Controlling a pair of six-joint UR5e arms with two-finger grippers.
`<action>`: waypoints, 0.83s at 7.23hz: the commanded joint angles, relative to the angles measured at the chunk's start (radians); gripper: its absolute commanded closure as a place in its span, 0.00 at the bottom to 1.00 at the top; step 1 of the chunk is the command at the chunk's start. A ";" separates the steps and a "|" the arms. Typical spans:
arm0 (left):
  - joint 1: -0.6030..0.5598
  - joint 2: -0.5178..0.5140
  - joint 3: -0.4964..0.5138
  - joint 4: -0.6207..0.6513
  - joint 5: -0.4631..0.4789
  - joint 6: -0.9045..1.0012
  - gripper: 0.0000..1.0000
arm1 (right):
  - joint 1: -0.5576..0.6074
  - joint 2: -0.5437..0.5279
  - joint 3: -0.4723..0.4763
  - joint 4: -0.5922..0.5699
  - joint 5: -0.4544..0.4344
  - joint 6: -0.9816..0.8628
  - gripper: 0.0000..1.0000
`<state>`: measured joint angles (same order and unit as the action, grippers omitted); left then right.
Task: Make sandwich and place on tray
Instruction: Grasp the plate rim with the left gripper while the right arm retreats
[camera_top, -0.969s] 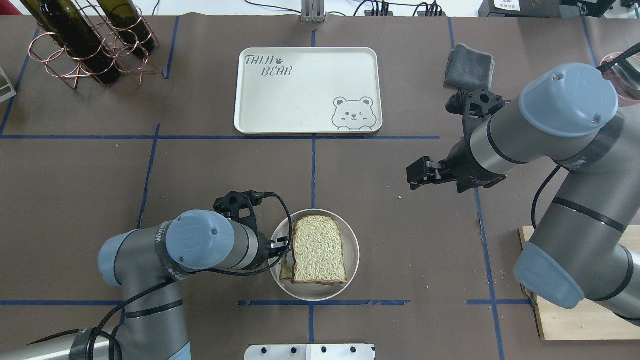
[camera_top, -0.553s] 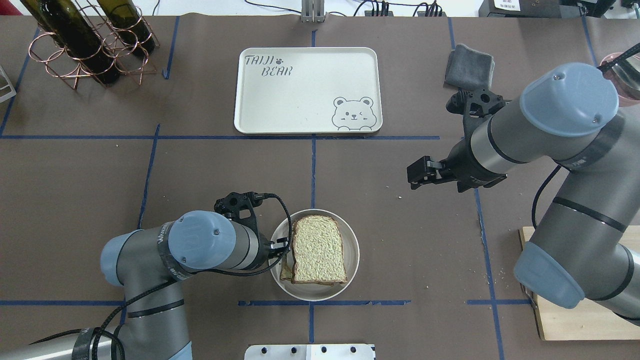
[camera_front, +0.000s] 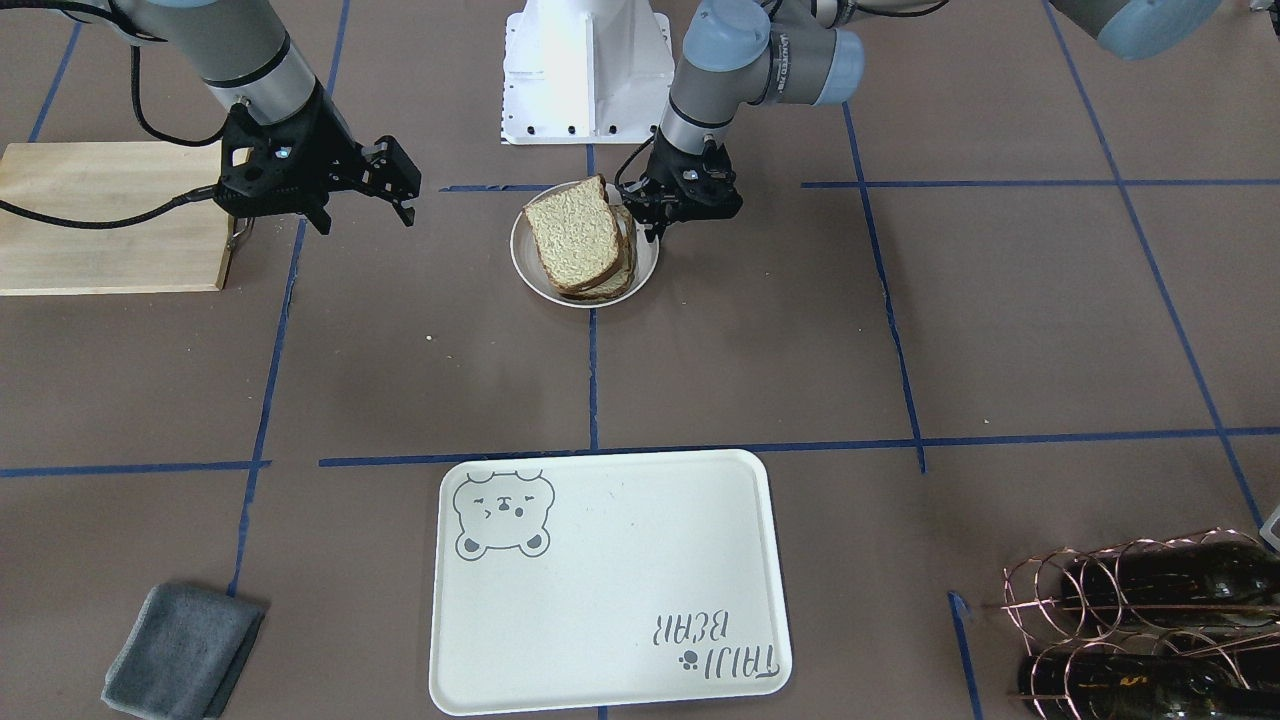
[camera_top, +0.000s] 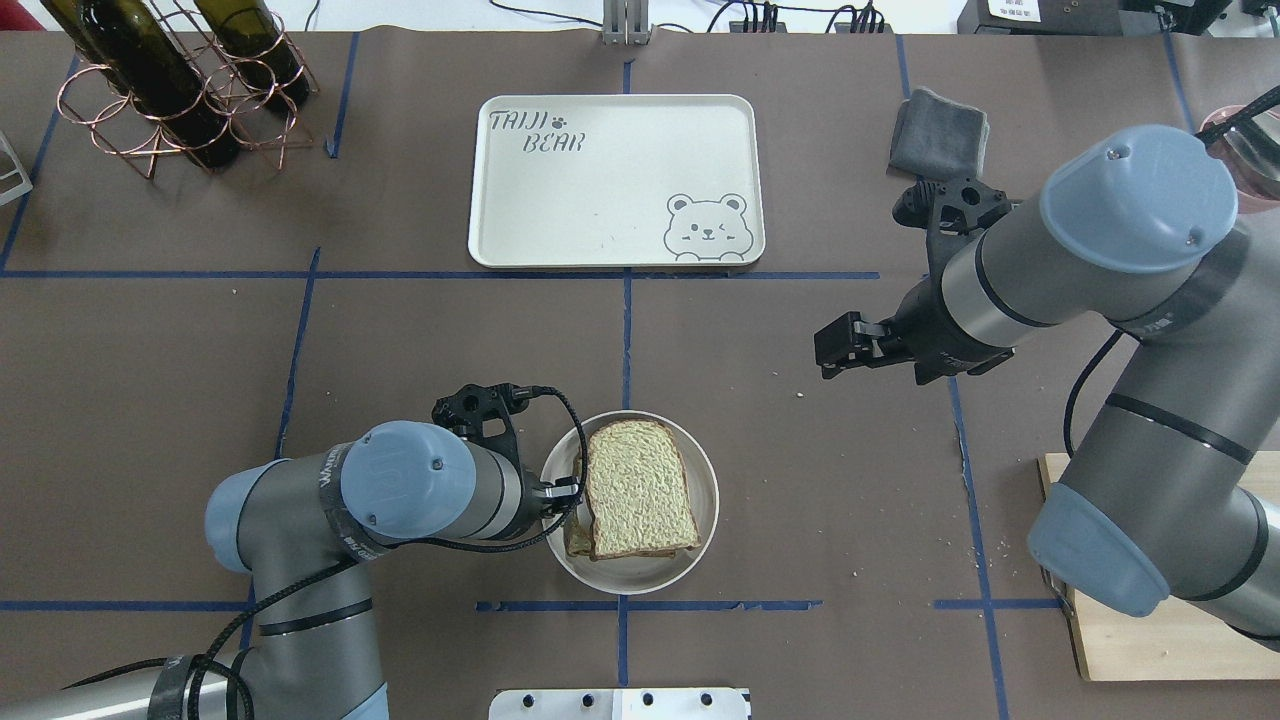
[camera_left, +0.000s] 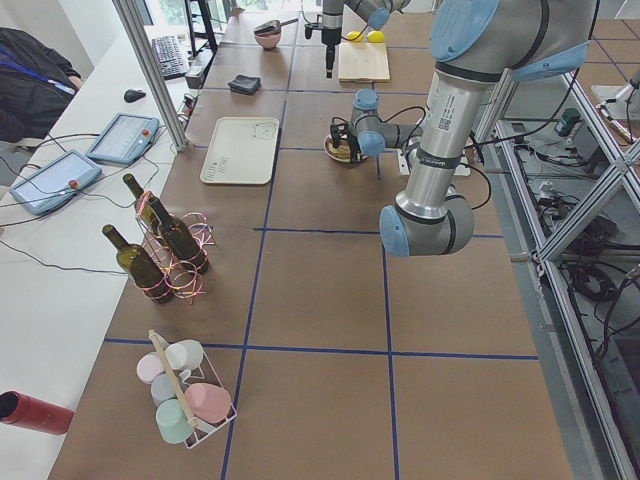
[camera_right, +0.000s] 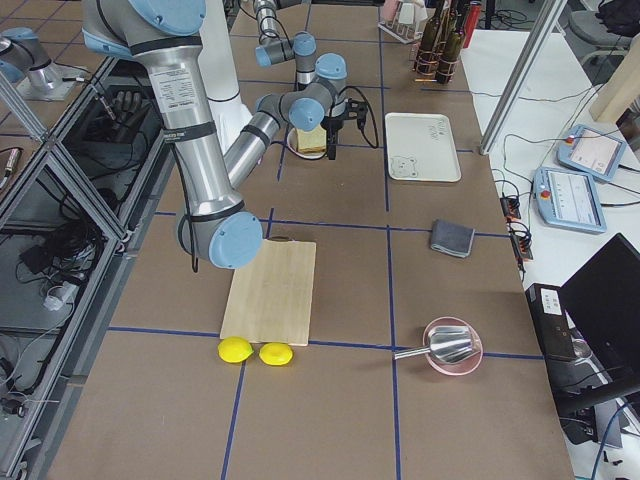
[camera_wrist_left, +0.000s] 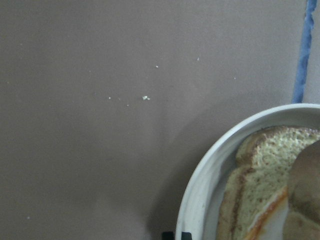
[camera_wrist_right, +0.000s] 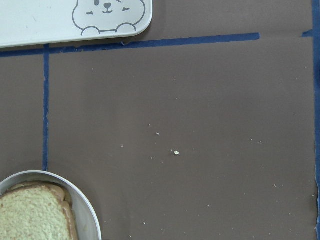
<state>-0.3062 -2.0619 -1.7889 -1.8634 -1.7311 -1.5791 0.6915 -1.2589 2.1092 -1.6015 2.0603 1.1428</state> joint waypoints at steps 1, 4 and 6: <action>-0.004 0.011 -0.067 -0.010 -0.011 0.005 1.00 | 0.002 -0.001 0.000 0.000 0.000 0.000 0.00; -0.057 0.013 -0.099 -0.127 -0.112 -0.022 1.00 | 0.038 -0.004 0.005 0.000 0.015 -0.002 0.00; -0.120 0.014 -0.086 -0.151 -0.128 -0.102 1.00 | 0.083 -0.064 0.024 -0.002 0.057 -0.044 0.00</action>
<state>-0.3871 -2.0486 -1.8812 -1.9962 -1.8471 -1.6345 0.7509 -1.2836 2.1214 -1.6025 2.0973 1.1302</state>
